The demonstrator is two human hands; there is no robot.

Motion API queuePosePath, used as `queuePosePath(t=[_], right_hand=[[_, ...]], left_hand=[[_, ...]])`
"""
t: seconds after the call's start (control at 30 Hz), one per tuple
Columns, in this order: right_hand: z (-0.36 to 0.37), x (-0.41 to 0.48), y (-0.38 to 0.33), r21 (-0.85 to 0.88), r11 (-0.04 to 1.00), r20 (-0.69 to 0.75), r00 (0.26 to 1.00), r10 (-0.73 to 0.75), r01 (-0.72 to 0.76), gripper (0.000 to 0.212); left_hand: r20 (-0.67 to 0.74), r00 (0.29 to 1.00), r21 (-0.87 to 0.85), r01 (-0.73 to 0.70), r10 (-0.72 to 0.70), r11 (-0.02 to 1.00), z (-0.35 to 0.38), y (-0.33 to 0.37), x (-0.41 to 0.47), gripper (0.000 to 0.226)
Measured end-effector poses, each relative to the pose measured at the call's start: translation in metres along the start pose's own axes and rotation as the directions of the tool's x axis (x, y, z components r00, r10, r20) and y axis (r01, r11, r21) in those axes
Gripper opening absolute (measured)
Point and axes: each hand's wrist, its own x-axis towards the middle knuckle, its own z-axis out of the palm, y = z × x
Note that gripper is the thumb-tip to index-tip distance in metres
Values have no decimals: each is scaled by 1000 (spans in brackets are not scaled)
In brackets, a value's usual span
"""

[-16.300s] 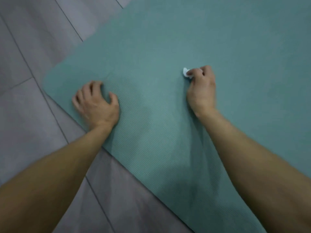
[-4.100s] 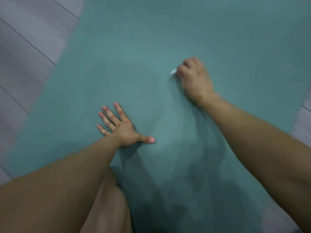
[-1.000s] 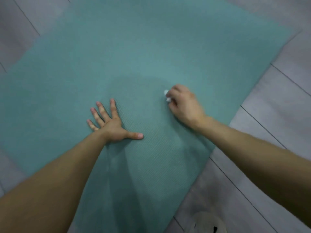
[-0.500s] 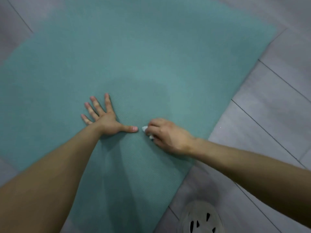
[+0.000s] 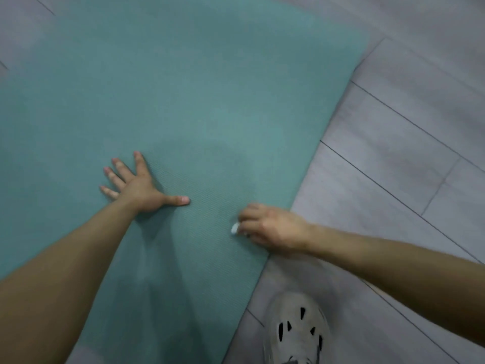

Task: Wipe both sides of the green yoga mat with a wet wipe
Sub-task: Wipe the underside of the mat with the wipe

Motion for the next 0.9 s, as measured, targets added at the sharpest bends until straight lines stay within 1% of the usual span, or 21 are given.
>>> queuePosePath(t=[0.03, 0.07, 0.13, 0.2, 0.23, 0.27, 0.3, 0.37, 0.43, 0.47, 0.5, 0.53, 0.6, 0.67, 0.7, 0.73, 0.77, 0.8, 0.83, 0.87, 0.9], right_hand=[[-19, 1, 34, -60, 991, -115, 987, 112, -119, 17], [-43, 1, 71, -103, 952, -264, 930, 255, -290, 14], [-89, -8, 136, -113, 800, -455, 746, 486, -589, 9], [-98, -11, 149, -6, 711, -512, 613, 602, -703, 15], [-86, -7, 130, 31, 717, -500, 610, 615, -697, 16], [-66, -2, 98, 60, 765, -460, 663, 591, -641, 14], [-41, 1, 61, 93, 838, -381, 759, 529, -537, 11], [5, -8, -8, 146, 964, -143, 959, 244, -224, 14], [10, -20, -26, 120, 993, 19, 1000, -7, 5, 14], [-2, -23, -6, 61, 998, 0, 1000, -18, 18, 13], [-19, -21, 25, -1, 998, -80, 994, 68, -68, 12], [-40, -19, 63, -42, 975, -208, 957, 204, -217, 12], [-88, -24, 133, -72, 846, -434, 780, 451, -529, 11], [-106, -25, 160, 35, 734, -525, 612, 591, -679, 11], [-98, -20, 149, 74, 718, -527, 584, 617, -692, 11], [-80, -13, 125, 89, 747, -508, 615, 603, -659, 11], [-58, -6, 93, 108, 809, -449, 698, 558, -578, 10], [-33, -1, 54, 116, 895, -346, 827, 443, -431, 10], [-5, -3, 23, 121, 964, -210, 943, 258, -237, 13], [5, -2, 0, 124, 990, -86, 993, 81, -70, 17], [4, 0, 2, 114, 992, -18, 998, -54, 56, 21]], left_hand=[[-41, 999, 4, -3, 3, 1000, 0, 0, -2, 188], [-74, 997, 11, -15, 16, 1000, 0, 0, -3, 185], [-127, 990, 46, -55, 60, 997, 1, 4, -9, 175], [-172, 978, 94, -103, 118, 990, -1, 11, -11, 163], [-178, 972, 119, -134, 154, 984, -3, 16, -11, 157], [-175, 967, 140, -164, 187, 977, -4, 21, -11, 151], [-168, 963, 157, -184, 209, 970, -5, 26, -11, 147], [-139, 963, 223, -197, 232, 955, -8, 37, -8, 141], [-95, 970, 306, -187, 226, 933, -13, 47, -6, 139], [-75, 975, 331, -175, 211, 927, -16, 52, -6, 138], [-57, 979, 352, -165, 197, 921, -18, 56, -7, 136], [-44, 981, 371, -159, 189, 915, -19, 59, -8, 134], [-29, 981, 407, -166, 194, 898, -22, 68, -12, 133], [-24, 980, 416, -169, 197, 894, -26, 78, -11, 136], [-22, 982, 400, -164, 189, 902, -29, 84, -10, 136], [-26, 982, 371, -163, 186, 914, -33, 91, -8, 134], [-42, 979, 337, -173, 198, 925, -37, 99, -6, 130], [-59, 973, 312, -195, 223, 930, -40, 106, -3, 125], [-74, 965, 301, -221, 253, 928, -42, 113, 1, 122], [-83, 958, 299, -239, 274, 924, -44, 119, 4, 119], [-90, 955, 304, -243, 282, 921, -45, 124, 7, 117]])
